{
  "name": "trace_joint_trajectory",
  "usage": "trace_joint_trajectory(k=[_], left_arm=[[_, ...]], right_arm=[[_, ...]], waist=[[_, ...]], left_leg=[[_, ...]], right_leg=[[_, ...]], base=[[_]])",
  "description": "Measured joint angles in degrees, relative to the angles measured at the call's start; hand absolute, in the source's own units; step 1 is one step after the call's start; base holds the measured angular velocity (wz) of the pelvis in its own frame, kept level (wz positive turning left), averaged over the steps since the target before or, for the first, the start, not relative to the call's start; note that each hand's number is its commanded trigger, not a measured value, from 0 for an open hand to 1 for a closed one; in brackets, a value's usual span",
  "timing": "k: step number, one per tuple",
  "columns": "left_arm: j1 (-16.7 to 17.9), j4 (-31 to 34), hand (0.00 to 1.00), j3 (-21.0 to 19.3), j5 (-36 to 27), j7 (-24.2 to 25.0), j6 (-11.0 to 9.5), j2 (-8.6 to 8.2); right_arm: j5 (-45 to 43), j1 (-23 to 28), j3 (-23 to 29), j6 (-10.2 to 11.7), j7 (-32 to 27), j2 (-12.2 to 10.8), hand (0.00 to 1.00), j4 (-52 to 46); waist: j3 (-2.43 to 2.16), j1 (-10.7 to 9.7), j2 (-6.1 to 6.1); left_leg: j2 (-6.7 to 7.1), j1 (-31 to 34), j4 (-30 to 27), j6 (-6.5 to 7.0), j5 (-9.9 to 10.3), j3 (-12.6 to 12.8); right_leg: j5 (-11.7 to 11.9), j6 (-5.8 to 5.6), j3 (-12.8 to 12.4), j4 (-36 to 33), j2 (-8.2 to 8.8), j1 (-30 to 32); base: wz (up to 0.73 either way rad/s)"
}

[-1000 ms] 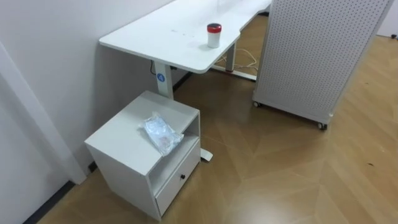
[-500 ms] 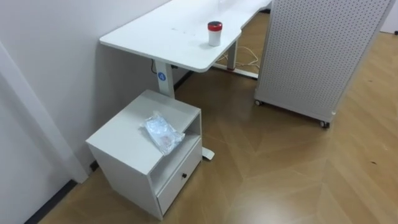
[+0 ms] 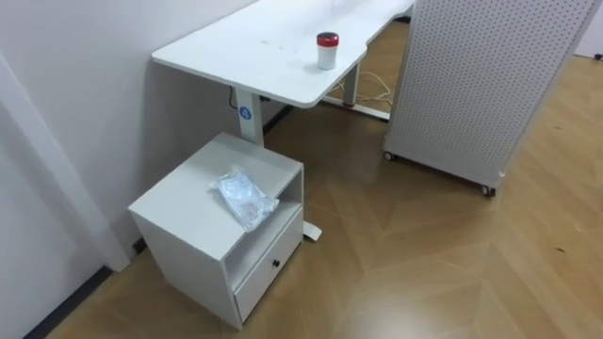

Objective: Pick garbage

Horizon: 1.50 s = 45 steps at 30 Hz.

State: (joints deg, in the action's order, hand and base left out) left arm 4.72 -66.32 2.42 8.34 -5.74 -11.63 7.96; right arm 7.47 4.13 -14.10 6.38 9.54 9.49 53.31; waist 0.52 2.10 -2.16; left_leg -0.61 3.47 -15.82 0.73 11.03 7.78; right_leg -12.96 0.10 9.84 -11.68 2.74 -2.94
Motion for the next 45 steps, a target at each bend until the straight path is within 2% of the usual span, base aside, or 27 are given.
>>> trace_joint_trajectory(k=[5,9,10,11,12,13,14,15,16,17,18,19,21,22,24,27,29,30,32,33,34,35,37,40,42,44,45], left_arm=[[0.0,-0.2,0.00,-2.4,-1.9,-0.8,-0.5,0.20],[0.2,0.0,0.00,-3.4,-2.4,-1.6,-0.6,0.83],[0.2,0.2,0.00,-3.5,-3.6,-2.3,-0.9,1.15],[0.5,0.5,0.00,-3.1,-4.4,-2.6,-1.2,1.18],[0.5,0.6,0.00,-2.6,-4.4,-2.7,-1.3,1.19],[0.7,0.5,0.00,-1.8,-4.1,-2.7,-1.3,1.28],[2.5,0.1,0.00,-1.9,-3.4,-2.7,-1.2,1.61],[3.5,-0.3,0.00,-2.1,-2.7,-2.8,-1.1,1.93],[6.2,-0.3,0.00,-2.2,-0.8,-3.2,-0.4,2.71],[8.4,-0.3,0.00,-2.1,1.2,-3.4,0.7,3.12],[8.9,-0.4,0.00,-2.0,1.6,-3.4,1.0,3.15],[8.9,-0.5,0.00,-2.1,2.5,-3.4,1.4,3.06],[8.4,-0.5,0.00,-1.8,2.7,-3.4,1.3,2.47],[8.2,-0.5,0.00,-1.7,3.1,-3.3,1.3,2.40],[6.3,-0.7,0.00,-1.4,3.1,-3.2,1.2,2.31],[2.7,-1.0,0.00,-0.3,3.1,-3.3,0.7,2.28],[-0.4,-1.1,0.00,-0.2,2.4,-3.7,0.3,2.29],[-0.9,-1.1,0.00,0.1,2.3,-3.7,0.2,2.28],[-2.4,-1.2,0.00,1.1,2.3,-4.1,-0.1,2.22],[-2.6,-1.1,0.00,1.2,2.3,-4.1,-0.3,2.17],[-2.7,-0.7,0.00,1.3,2.2,-4.3,-0.5,2.01],[-2.7,-0.2,0.00,1.4,2.3,-4.9,-0.7,1.85],[-3.0,0.0,0.00,2.0,2.0,-5.4,-1.3,1.85],[-3.3,0.0,0.00,4.1,0.6,-5.9,-1.7,1.56],[-3.3,0.2,0.00,5.6,0.2,-6.1,-1.7,1.50],[-3.4,0.3,0.00,5.8,0.3,-6.2,-1.7,0.88],[-3.4,0.3,0.00,5.8,0.3,-6.3,-1.7,0.83]], right_arm=[[-1.3,-0.2,0.5,0.2,1.5,-0.2,1.00,1.2],[-0.8,-0.1,2.1,0.1,2.1,-0.1,1.00,1.2],[-0.7,-0.1,2.1,0.1,2.0,-0.1,1.00,1.7],[-0.2,0.0,2.1,-0.4,1.8,0.2,1.00,2.1],[0.2,0.0,2.2,-0.7,1.7,0.5,1.00,2.1],[0.8,-0.1,2.9,-1.0,1.7,1.0,1.00,2.1],[1.0,-0.1,3.5,-1.0,1.4,1.2,1.00,2.0],[1.0,-0.1,3.9,-1.1,1.1,1.3,1.00,2.2],[0.9,0.2,4.2,-1.5,0.9,1.7,1.00,2.2],[0.9,0.7,4.0,-1.5,1.0,2.3,1.00,2.2],[1.0,0.8,4.1,-1.5,0.8,2.3,1.00,2.2],[1.0,1.2,4.1,-1.5,0.1,2.3,1.00,2.2],[1.1,1.4,4.1,-1.5,-0.2,2.0,1.00,2.2],[1.1,1.5,4.2,-1.5,-0.2,1.4,1.00,2.2],[1.1,1.4,4.1,-1.5,-0.2,1.0,1.00,2.1],[1.3,0.8,3.9,-1.5,-0.1,1.0,1.00,2.0],[1.4,0.1,3.9,-1.6,-0.4,0.5,1.00,1.4],[1.4,-0.2,3.8,-1.6,-0.6,0.4,1.00,1.4],[1.6,-1.4,2.9,-1.6,-0.7,-0.1,1.00,1.7],[1.9,-1.6,2.9,-1.5,-0.7,-0.2,1.00,1.7],[2.5,-2.3,2.7,-1.5,-0.8,-0.2,1.00,1.8],[3.0,-2.9,2.0,-1.5,-0.8,-0.1,1.00,1.8],[3.7,-3.2,1.1,-1.4,-0.8,-0.1,1.00,1.8],[3.8,-3.3,0.1,-1.4,-0.6,-0.2,1.00,2.0],[3.8,-3.1,-0.6,-1.3,-0.7,-0.3,1.00,2.0],[3.9,-3.0,-0.4,-0.6,-0.7,-0.3,1.00,2.0],[3.9,-3.0,-0.5,-0.5,-0.7,-0.4,1.00,2.0]], waist=[[0.38,1.3,0.53],[0.34,1.1,0.60],[0.72,1.3,0.36],[0.38,1.5,0.07],[0.34,1.8,0.07],[0.17,2.9,0.31],[0.10,4.0,1.15],[0.00,4.6,1.45],[-0.13,5.1,1.43],[-0.59,4.7,1.01],[-0.66,4.5,0.96],[-0.13,4.5,-0.07],[0.02,4.5,-0.64],[-0.14,4.1,-1.01],[-0.18,3.2,-2.12],[0.20,3.2,-2.14],[0.38,3.2,-2.33],[0.34,3.2,-2.26],[0.54,2.9,-1.60],[0.50,3.0,-1.43],[0.44,3.1,-0.76],[0.64,3.0,-0.07],[0.60,2.9,0.46],[0.64,2.4,0.52],[0.60,2.4,0.60],[0.49,1.7,1.03],[0.43,1.5,1.05]], left_leg=[[-2.80,3.0,-8.4,-1.27,3.5,0.1],[-4.28,7.4,-15.7,-1.35,3.1,0.1],[-4.18,11.2,-21.1,-1.05,2.6,-0.2],[-2.10,13.9,-19.5,-0.62,2.9,-0.1],[-1.23,15.2,-17.1,-0.69,2.5,0.0],[0.69,17.0,-10.7,-1.67,0.4,0.1],[1.36,18.0,-3.3,-2.03,-3.0,-0.1],[1.33,18.1,-0.4,-1.71,-4.9,-0.3],[1.28,18.1,2.4,-1.13,-9.0,-0.9],[1.64,17.9,1.1,0.22,-12.0,-0.5],[1.86,18.1,0.0,0.64,-12.3,0.0],[2.47,18.6,-2.5,1.24,-11.9,0.7],[2.61,20.2,-7.5,3.62,-10.3,1.3],[3.30,21.0,-9.9,5.27,-8.3,1.4],[4.52,21.1,-12.7,6.00,-5.4,2.1],[5.93,21.0,-15.7,7.25,-1.5,3.1],[6.54,20.0,-15.9,8.04,0.1,4.9],[6.59,19.6,-15.9,8.28,0.5,5.1],[6.25,17.4,-15.8,8.81,2.1,5.3],[6.13,17.0,-15.7,8.81,2.5,5.1],[5.28,16.4,-15.6,9.21,3.6,5.0],[4.34,15.6,-15.0,8.67,3.6,4.9],[3.28,14.6,-13.7,8.51,3.7,4.8],[3.16,12.2,-11.5,8.27,3.8,3.8],[3.12,10.7,-10.1,7.89,4.0,2.8],[3.17,9.0,-8.9,7.11,4.3,0.3],[3.29,8.6,-8.5,6.88,4.4,-0.3]], right_leg=[[-2.4,1.98,-0.4,-4.0,-1.99,1.4],[-3.5,3.51,-1.5,-5.5,-3.17,2.3],[-4.1,4.63,-3.8,-6.4,-3.66,1.9],[-4.6,5.15,-5.7,-6.8,-3.71,1.9],[-4.8,5.21,-6.5,-7.0,-3.64,2.0],[-5.3,5.10,-8.1,-7.4,-3.58,1.9],[-6.0,4.74,-9.0,-7.6,-3.67,1.7],[-6.6,4.60,-9.6,-8.2,-3.76,1.7],[-8.3,4.35,-10.3,-9.3,-3.37,1.0],[-10.1,3.38,-10.3,-10.2,-2.54,0.5],[-10.8,2.74,-10.0,-10.6,-2.03,0.3],[-11.8,1.45,-9.1,-11.1,-0.99,-0.2],[-12.9,0.41,-8.5,-11.0,0.02,-0.9],[-13.9,-0.07,-8.6,-11.1,0.80,-1.3],[-15.1,-0.90,-8.3,-11.2,2.58,-2.7],[-16.4,-2.19,-7.7,-18.1,4.88,-1.1],[-13.6,-4.65,-6.6,-33.0,8.20,5.7],[-11.9,-4.74,-6.3,-36.2,8.79,7.2],[-4.1,-4.24,-4.0,-44.2,10.21,10.7],[-2.2,-4.29,-3.6,-45.8,10.46,11.7],[-1.9,-4.15,-2.8,-47.9,10.41,14.1],[-3.3,-4.01,-1.7,-48.3,9.92,16.9],[-4.8,-3.89,-0.4,-45.4,8.83,21.2],[-5.1,-3.55,0.0,-31.5,8.24,24.0],[-2.9,-3.25,-0.6,-21.1,6.89,23.7],[4.0,-2.84,-2.2,-12.0,4.74,21.5],[6.0,-2.72,-2.5,-10.7,4.15,20.4]], base=[[-0.08],[0.24],[0.49],[0.49],[0.29],[-0.14],[-0.35],[-0.59],[-0.52],[-0.44],[-0.22],[-0.17],[-0.17],[-0.04],[0.00],[-0.10],[-0.15],[-0.22],[-0.20],[-0.26],[-0.29],[-0.28],[-0.10],[0.13],[0.24],[0.46],[0.48]])
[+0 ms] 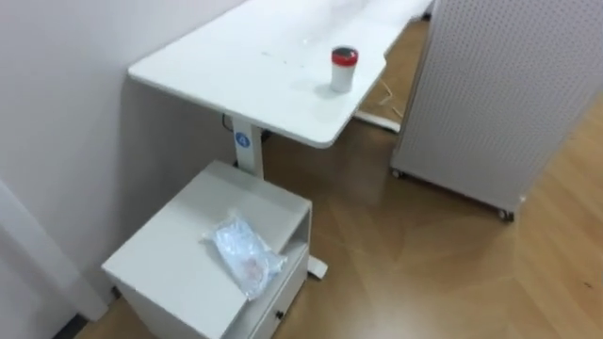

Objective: Pick garbage

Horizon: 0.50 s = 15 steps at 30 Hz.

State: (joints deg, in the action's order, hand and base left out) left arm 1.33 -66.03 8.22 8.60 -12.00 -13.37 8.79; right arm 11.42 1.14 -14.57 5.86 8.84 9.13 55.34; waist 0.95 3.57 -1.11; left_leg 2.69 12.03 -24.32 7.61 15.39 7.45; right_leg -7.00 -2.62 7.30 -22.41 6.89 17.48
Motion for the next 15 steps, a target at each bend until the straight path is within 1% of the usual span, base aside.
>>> trace_joint_trajectory(k=[1,2,5,7,10,13,14,15], left_arm=[[-0.1,-0.1,0.00,0.0,-0.1,-0.3,0.0,-0.24],[-0.1,-0.3,0.00,0.0,-0.1,-0.5,0.0,-0.30],[0.0,-0.3,0.00,-0.1,0.0,-1.6,0.0,-0.29],[-0.3,-0.3,0.00,-0.1,0.1,-2.0,-0.1,-0.31],[-0.9,0.2,0.00,-0.2,1.4,-2.9,-0.4,-0.31],[-1.5,1.8,0.00,-0.3,3.9,-5.0,-0.8,-0.28],[-2.3,2.0,0.00,-0.3,5.5,-6.1,-1.1,-0.23],[-2.7,2.0,0.00,-0.3,6.3,-6.6,-1.2,-0.17]], right_arm=[[0.0,-0.1,0.0,0.5,-0.1,0.2,1.00,0.0],[0.1,-0.3,0.0,1.1,0.0,0.4,1.00,0.0],[0.9,-1.1,-0.8,2.1,0.1,0.6,1.00,0.1],[1.4,-1.1,-1.7,2.2,0.2,0.7,1.00,0.1],[1.5,-1.2,-1.7,2.4,0.6,0.7,1.00,0.1],[1.6,-1.6,-1.7,3.0,0.6,0.7,1.00,0.1],[1.6,-2.2,-1.7,3.0,0.6,0.7,1.00,0.1],[1.6,-2.5,-1.7,3.0,0.6,0.7,1.00,0.1]], waist=[[0.01,0.0,0.36],[-0.10,0.0,0.81],[-0.09,0.1,1.14],[-0.11,0.0,1.11],[0.01,0.0,0.93],[0.28,-0.1,0.61],[0.42,0.0,0.51],[0.44,-0.2,0.47]], left_leg=[[-0.28,-1.0,0.8,-0.56,0.2,-0.9],[-0.59,-1.9,2.1,-0.99,0.1,-1.6],[-1.22,-4.4,5.0,-1.99,-0.3,-1.9],[-1.51,-5.3,6.1,-2.26,-0.4,-2.0],[-1.82,-5.6,6.7,-2.33,-0.4,-2.0],[-1.82,-5.1,6.7,-2.39,-0.4,-2.0],[-1.79,-4.8,6.7,-2.40,-0.4,-2.1],[-1.79,-4.6,6.7,-2.43,-0.4,-2.1]], right_leg=[[1.5,-0.47,-0.7,1.2,-1.12,-1.5],[1.5,-0.43,-0.6,2.8,-1.66,-2.9],[1.4,-0.10,-0.6,5.0,-2.70,-4.9],[1.2,0.10,-0.5,5.7,-3.07,-5.7],[1.0,0.45,0.8,5.9,-3.22,-5.9],[0.8,0.64,1.0,5.7,-3.11,-5.2],[0.8,0.63,1.1,5.8,-3.08,-5.0],[0.8,0.63,1.3,5.8,-3.06,-4.8]], base=[[0.30],[0.21],[0.03],[0.00],[0.00],[0.00],[0.00],[0.04]])
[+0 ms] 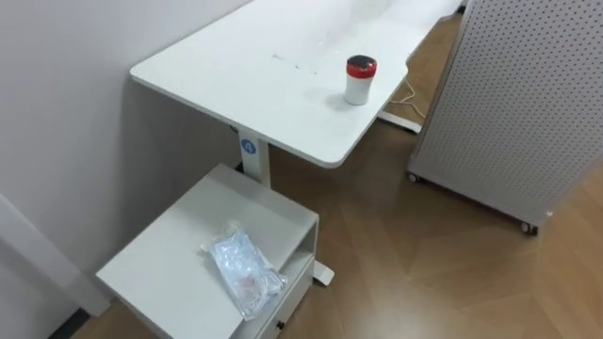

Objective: Pick garbage

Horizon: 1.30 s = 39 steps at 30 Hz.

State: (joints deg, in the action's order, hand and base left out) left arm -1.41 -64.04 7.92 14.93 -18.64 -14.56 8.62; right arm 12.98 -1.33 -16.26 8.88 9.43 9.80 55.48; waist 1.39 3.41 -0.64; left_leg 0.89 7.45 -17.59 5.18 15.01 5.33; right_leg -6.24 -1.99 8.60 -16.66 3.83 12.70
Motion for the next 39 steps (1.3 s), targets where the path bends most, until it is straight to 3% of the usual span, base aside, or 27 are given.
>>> trace_joint_trajectory(k=[3,7,11,14,20,26,33,39], left_arm=[[-1.8,2.1,0.00,0.0,2.4,-3.5,-0.5,0.32],[-5.9,3.3,0.00,0.2,3.4,-9.2,-3.0,1.03],[-11.4,0.6,0.00,0.5,3.5,-14.3,-4.6,1.05],[-13.9,-0.3,0.00,1.9,3.3,-16.8,-4.7,1.23],[-18.4,-2.5,0.00,7.1,2.9,-21.6,-5.2,1.21],[-22.9,-3.2,0.00,9.0,0.3,-25.0,-5.8,1.24],[-23.8,-4.8,0.00,10.4,0.3,-27.6,-5.6,1.19],[-25.2,-4.7,0.00,11.5,0.9,-30.4,-4.2,0.87]], right_arm=[[-0.1,-1.1,0.0,0.4,-0.1,-0.2,1.00,-0.1],[0.2,-3.4,0.0,1.2,-0.6,-0.7,1.00,0.0],[0.2,-6.3,-0.6,1.5,-1.3,-1.0,1.00,0.1],[0.2,-8.5,-1.9,1.8,-1.8,-1.2,1.00,0.1],[1.0,-11.2,-8.7,1.8,-2.3,-1.2,1.00,0.1],[3.6,-13.5,-12.0,1.5,-4.5,-2.1,1.00,-0.3],[4.5,-14.4,-14.1,0.5,-5.1,-2.2,1.00,-0.5],[5.8,-16.3,-14.2,-1.2,-5.8,-2.4,1.00,-0.5]], waist=[[0.18,0.0,-0.10],[0.60,-0.3,0.01],[1.40,-0.8,0.20],[2.41,-1.8,0.56],[2.88,-2.5,1.17],[3.24,-3.7,1.66],[3.31,-5.2,1.71],[3.64,-5.4,2.26]], left_leg=[[0.06,0.8,-0.4,-0.13,0.1,-0.2],[0.12,3.9,-2.4,-0.15,0.1,-0.4],[0.18,7.0,-4.4,-0.16,0.1,-0.3],[0.28,10.4,-5.8,-0.14,0.1,0.0],[0.03,16.1,-8.5,-0.14,0.1,0.8],[-0.08,21.1,-11.2,-0.21,0.1,1.1],[-0.10,25.4,-14.0,-0.34,0.5,0.7],[-1.05,31.4,-19.3,-0.38,1.4,0.6]], right_leg=[[0.0,0.02,0.5,-0.2,0.17,0.6],[0.0,0.08,0.3,-1.4,0.34,3.2],[0.2,0.40,0.3,-2.6,0.64,6.0],[0.3,0.53,0.8,-5.3,1.24,9.9],[0.7,1.15,0.1,-7.2,1.23,15.8],[0.6,1.42,0.1,-10.2,2.10,21.1],[0.3,1.96,0.1,-13.1,2.15,24.9],[0.5,2.72,0.3,-15.6,1.72,29.6]], base=[[0.03],[0.03],[-0.01],[0.00],[-0.07],[-0.01],[0.02],[-0.01]])
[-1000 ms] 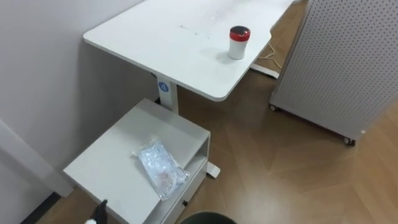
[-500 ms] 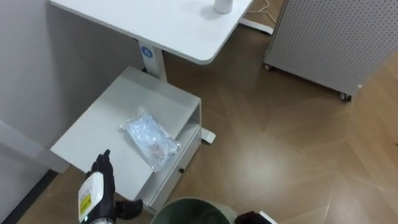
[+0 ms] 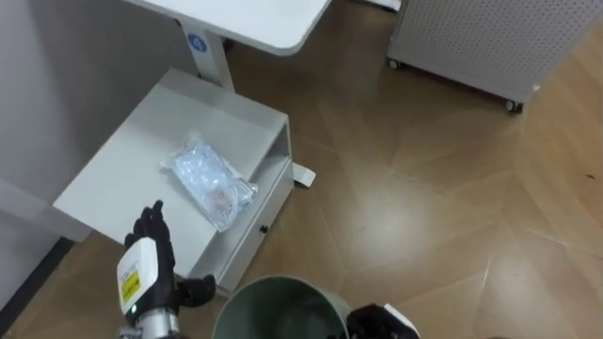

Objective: Pick garbage

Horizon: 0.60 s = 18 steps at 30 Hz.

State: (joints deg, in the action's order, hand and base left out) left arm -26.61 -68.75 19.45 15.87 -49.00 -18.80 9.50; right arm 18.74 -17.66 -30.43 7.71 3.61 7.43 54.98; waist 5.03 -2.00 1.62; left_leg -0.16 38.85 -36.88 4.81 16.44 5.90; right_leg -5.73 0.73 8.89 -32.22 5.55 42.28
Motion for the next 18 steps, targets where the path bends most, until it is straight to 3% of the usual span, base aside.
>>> trace_joint_trajectory(k=[7,18], left_arm=[[-2.5,-0.1,0.00,1.0,0.0,-2.9,1.1,0.25],[-6.7,-0.1,0.00,1.0,0.0,-3.4,1.2,0.36]], right_arm=[[4.1,-0.3,-1.0,-0.3,-0.5,0.2,1.00,0.1],[6.1,-1.9,-2.1,-0.3,-1.0,-0.2,1.00,-0.4]], waist=[[0.20,-0.7,0.16],[0.43,-2.8,-0.18]], left_leg=[[-0.09,4.0,-3.0,0.01,0.1,0.1],[-1.21,11.5,-8.1,-1.00,0.9,0.5]], right_leg=[[0.0,0.42,-0.1,-3.4,0.46,4.3],[-1.0,2.42,-0.3,-8.0,0.33,12.0]], base=[[0.00],[-0.03]])
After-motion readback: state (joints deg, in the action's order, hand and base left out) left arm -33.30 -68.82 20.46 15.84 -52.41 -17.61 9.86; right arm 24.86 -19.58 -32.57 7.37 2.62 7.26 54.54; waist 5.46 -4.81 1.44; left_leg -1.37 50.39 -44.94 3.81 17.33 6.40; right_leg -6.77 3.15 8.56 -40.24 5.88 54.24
